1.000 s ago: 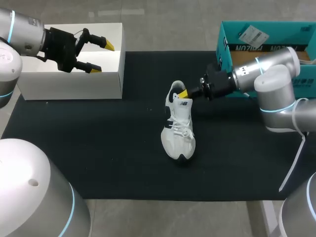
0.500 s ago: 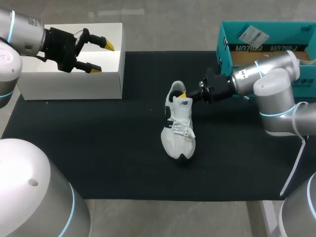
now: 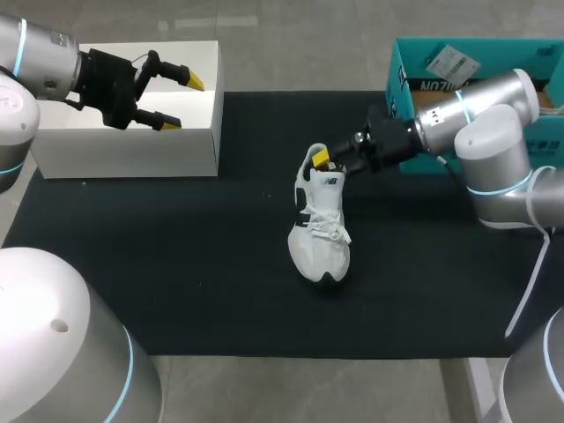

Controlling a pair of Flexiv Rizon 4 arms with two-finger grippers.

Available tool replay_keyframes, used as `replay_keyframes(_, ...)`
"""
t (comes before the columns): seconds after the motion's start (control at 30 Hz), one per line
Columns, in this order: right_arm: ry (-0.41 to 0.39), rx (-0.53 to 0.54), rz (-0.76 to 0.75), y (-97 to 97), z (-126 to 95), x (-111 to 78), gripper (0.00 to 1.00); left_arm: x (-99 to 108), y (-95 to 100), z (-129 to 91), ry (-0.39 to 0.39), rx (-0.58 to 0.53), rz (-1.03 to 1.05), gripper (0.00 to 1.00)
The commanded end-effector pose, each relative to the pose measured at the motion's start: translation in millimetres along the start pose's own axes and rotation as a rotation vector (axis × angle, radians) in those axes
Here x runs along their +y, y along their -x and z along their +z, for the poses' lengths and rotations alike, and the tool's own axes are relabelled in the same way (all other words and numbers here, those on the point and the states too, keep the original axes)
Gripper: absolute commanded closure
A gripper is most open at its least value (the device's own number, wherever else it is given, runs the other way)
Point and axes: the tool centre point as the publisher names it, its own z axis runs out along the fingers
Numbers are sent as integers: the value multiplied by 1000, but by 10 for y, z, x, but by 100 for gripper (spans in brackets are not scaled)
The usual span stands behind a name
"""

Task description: Take the shoe out of the shoebox, open the shoe tongue, remove and reinsert the insole, then place the shoe into the shoebox

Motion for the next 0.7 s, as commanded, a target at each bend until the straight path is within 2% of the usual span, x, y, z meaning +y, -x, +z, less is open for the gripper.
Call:
replay_keyframes(0.03,-2,-36,3,-88,-97,-1,0,-3,4,0,0,3,1,0)
replay_keyframes(0.3,-10,-119,31,-181,-251,-20,0,-3,4,0,0,3,1,0)
replay_keyframes(0.57,-4,-234,47,-341,-407,70,0,-3,4,0,0,3,1,0)
replay_keyframes(0.6,-12,-258,51,-355,-433,81,34,-3,4,0,0,3,1,0)
replay_keyframes(0.63,-23,-288,57,-377,-452,95,62,-3,4,0,0,3,1,0)
replay_keyframes(0.7,-31,-326,76,-436,-467,128,100,-3,4,0,0,3,1,0)
